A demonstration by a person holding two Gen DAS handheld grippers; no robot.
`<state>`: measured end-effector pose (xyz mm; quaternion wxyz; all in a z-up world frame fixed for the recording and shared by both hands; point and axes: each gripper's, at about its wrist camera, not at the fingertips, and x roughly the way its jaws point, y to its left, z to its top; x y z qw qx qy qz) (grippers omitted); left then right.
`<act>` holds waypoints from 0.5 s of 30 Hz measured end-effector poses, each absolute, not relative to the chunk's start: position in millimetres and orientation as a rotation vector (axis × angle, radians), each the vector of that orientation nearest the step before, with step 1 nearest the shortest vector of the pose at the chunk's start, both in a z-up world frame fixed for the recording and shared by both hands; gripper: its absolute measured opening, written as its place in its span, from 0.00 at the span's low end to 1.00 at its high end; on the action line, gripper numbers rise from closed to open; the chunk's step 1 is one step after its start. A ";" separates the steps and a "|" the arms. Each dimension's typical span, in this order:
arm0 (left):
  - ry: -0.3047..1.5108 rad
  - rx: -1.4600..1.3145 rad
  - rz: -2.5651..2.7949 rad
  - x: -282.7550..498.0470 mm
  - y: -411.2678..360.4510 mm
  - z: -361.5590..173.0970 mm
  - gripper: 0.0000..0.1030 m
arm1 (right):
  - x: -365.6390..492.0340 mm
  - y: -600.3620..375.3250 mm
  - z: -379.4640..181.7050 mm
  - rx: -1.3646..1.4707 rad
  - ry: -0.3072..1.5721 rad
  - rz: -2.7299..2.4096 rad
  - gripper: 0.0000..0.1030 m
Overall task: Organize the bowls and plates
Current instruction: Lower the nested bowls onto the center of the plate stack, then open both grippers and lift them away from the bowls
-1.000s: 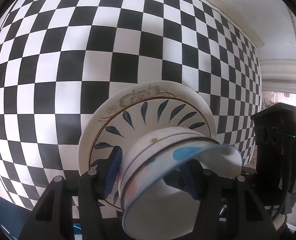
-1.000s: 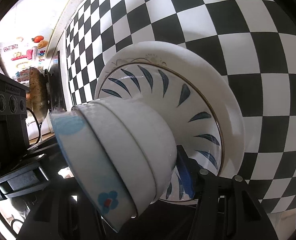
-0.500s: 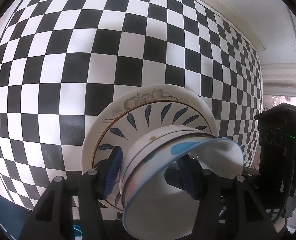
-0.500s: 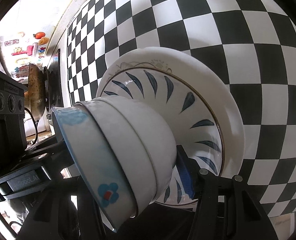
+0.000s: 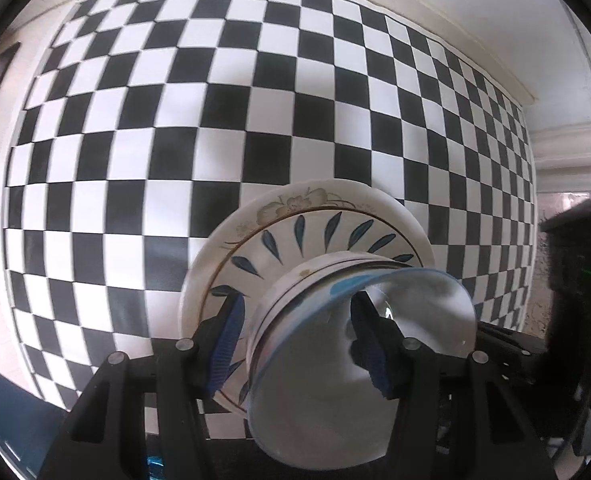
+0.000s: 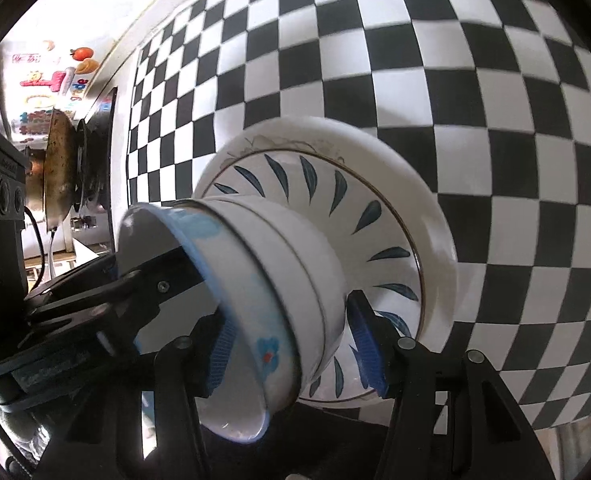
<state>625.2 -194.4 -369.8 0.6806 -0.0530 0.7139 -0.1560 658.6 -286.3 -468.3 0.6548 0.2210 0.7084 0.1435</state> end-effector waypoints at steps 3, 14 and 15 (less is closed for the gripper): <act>1.569 -0.096 -0.321 622.0 -193.3 -359.0 0.50 | 655.8 -286.2 -447.6 0.420 1.558 0.308 0.56; 1.388 -0.013 -0.243 604.3 -187.1 -302.5 0.63 | 635.1 -291.0 -377.5 0.194 1.421 0.224 0.88; 1.371 -0.005 -0.230 602.1 -185.4 -297.1 0.75 | 633.0 -292.0 -372.5 0.185 1.411 0.215 0.88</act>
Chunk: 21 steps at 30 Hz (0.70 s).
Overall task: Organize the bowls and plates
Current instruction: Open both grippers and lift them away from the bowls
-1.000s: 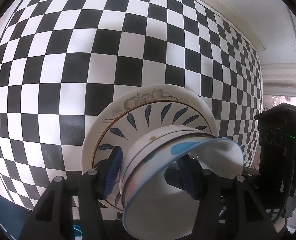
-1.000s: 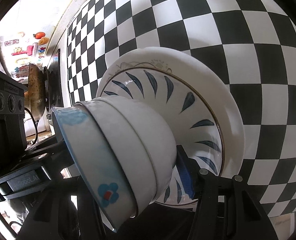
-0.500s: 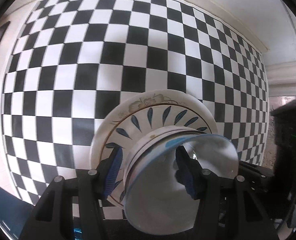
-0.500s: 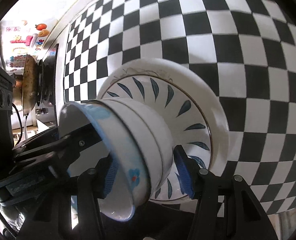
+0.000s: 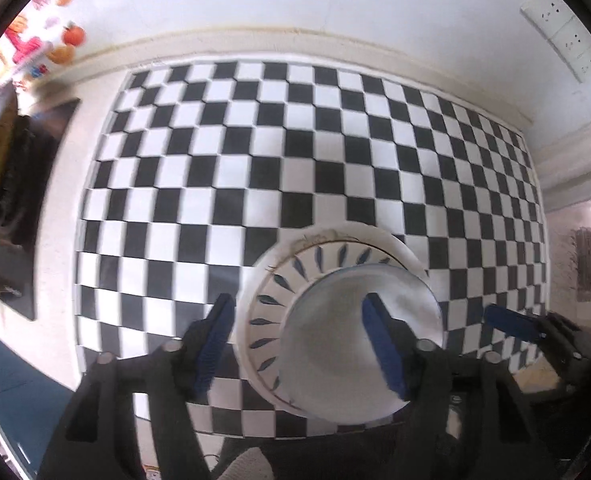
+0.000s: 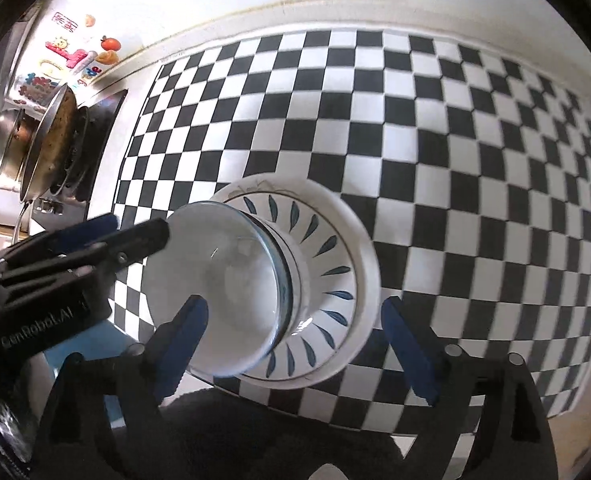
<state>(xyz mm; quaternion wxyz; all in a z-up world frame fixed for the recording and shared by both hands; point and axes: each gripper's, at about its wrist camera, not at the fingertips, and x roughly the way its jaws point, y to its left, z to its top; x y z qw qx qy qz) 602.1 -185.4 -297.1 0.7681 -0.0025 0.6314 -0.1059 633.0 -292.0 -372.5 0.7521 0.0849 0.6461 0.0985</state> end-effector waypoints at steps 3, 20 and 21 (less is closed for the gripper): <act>1.309 0.000 -0.195 593.7 -178.7 -282.2 0.84 | 625.4 -295.2 -356.0 0.141 1.371 0.167 0.88; 1.122 0.045 -0.201 542.7 -162.2 -222.5 0.92 | 570.0 -288.8 -271.6 0.086 1.174 0.007 0.98; 1.117 0.052 -0.203 538.9 -161.4 -219.3 0.92 | 565.6 -288.7 -267.6 0.101 1.165 0.001 0.98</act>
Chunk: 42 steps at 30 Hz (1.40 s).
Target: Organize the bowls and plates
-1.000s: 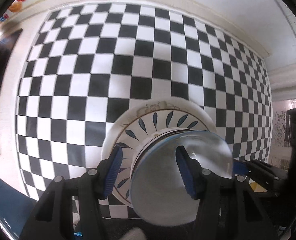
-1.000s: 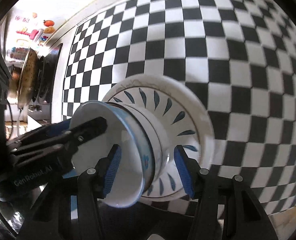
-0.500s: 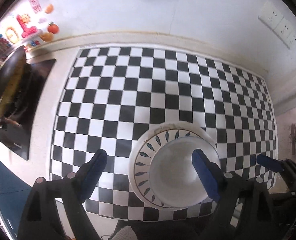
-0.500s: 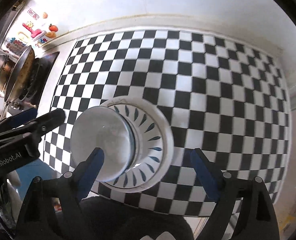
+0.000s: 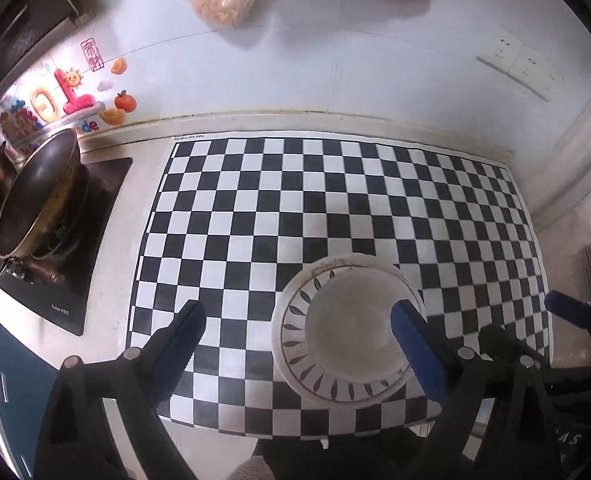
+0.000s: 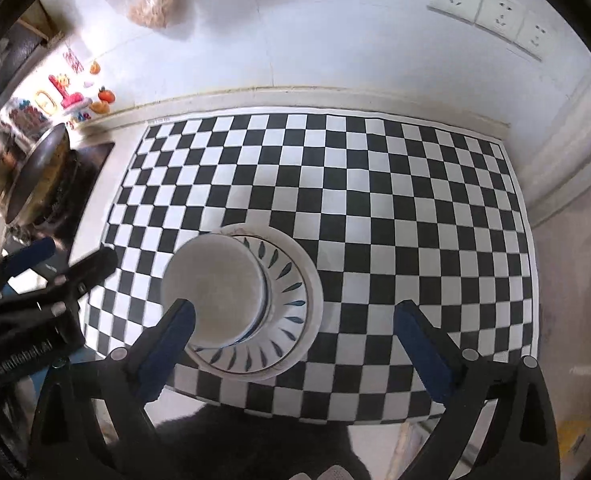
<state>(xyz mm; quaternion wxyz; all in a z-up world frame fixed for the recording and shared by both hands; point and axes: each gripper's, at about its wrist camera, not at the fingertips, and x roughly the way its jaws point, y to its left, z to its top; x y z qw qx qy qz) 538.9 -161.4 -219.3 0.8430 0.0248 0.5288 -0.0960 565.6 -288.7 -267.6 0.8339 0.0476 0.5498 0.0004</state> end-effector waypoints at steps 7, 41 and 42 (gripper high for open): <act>1.034 0.066 -0.207 509.3 -155.5 -186.3 0.92 | 529.0 -286.1 -231.0 0.126 1.068 -0.029 0.98; 0.651 0.028 -0.067 302.3 -129.5 -59.9 0.98 | 299.8 -292.8 -97.4 0.065 0.698 -0.119 1.00; 0.643 0.028 -0.072 296.4 -126.3 -58.3 0.98 | 293.0 -290.9 -95.7 0.067 0.691 -0.125 1.00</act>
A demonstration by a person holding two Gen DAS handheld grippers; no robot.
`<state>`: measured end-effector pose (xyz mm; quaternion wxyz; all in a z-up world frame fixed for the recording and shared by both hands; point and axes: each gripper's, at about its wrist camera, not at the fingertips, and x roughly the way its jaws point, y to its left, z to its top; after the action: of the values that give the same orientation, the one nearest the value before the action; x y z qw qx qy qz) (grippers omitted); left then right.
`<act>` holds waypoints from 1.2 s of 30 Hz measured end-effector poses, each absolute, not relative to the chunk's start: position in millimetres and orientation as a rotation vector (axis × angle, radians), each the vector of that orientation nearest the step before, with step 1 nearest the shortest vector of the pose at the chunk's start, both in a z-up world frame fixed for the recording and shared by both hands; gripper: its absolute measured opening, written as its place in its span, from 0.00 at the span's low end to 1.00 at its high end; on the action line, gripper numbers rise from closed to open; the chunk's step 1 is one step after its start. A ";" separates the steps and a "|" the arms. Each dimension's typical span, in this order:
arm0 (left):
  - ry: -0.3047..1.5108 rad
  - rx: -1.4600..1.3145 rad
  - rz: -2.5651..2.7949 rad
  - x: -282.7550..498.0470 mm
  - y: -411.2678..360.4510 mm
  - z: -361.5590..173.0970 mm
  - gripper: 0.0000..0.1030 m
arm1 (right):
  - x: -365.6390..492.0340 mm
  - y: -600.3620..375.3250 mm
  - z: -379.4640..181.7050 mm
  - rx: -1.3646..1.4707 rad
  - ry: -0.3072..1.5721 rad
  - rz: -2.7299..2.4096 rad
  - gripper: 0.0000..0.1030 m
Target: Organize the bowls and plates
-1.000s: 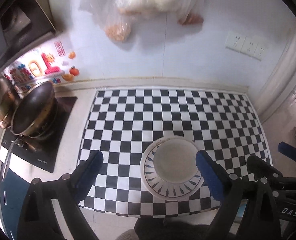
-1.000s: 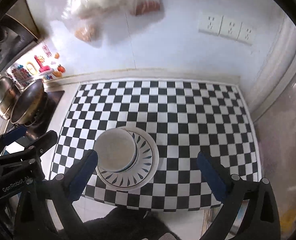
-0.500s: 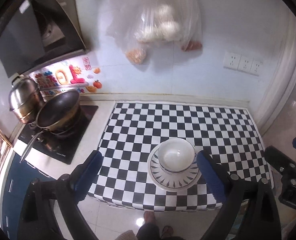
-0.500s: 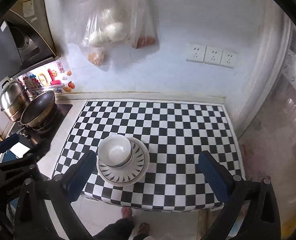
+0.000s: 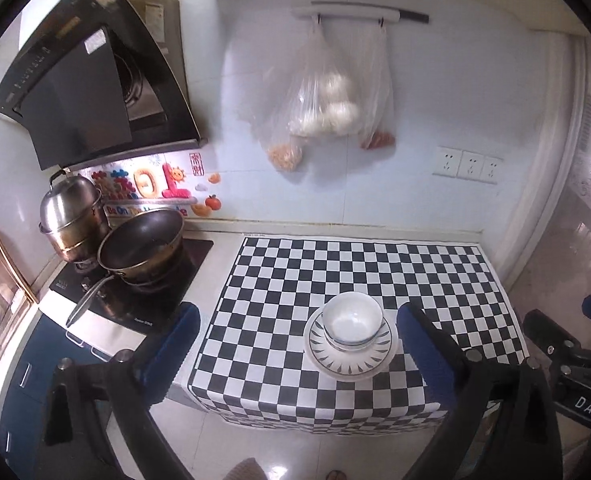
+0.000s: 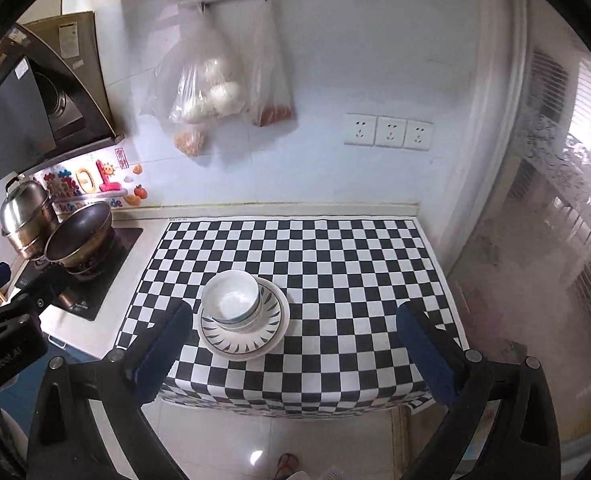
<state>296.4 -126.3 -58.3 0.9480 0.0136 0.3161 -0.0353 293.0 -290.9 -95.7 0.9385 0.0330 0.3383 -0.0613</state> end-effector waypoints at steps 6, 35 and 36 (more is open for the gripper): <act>0.622 0.042 -0.100 250.3 -100.2 -53.2 0.98 | 233.2 -269.2 -83.6 0.086 0.648 -0.156 1.00; 0.502 0.065 -0.097 29.8 1.4 -28.3 0.98 | -34.7 -163.2 -49.8 0.050 0.527 -0.221 1.00; 0.503 0.065 -0.097 27.2 1.5 -27.8 0.98 | -37.5 -164.1 -49.9 0.053 0.530 -0.219 1.00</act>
<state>27.2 1.5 -27.8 0.9669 0.0322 0.2487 -0.0481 -37.5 -164.1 -49.9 0.9588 0.0260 0.2614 -0.1082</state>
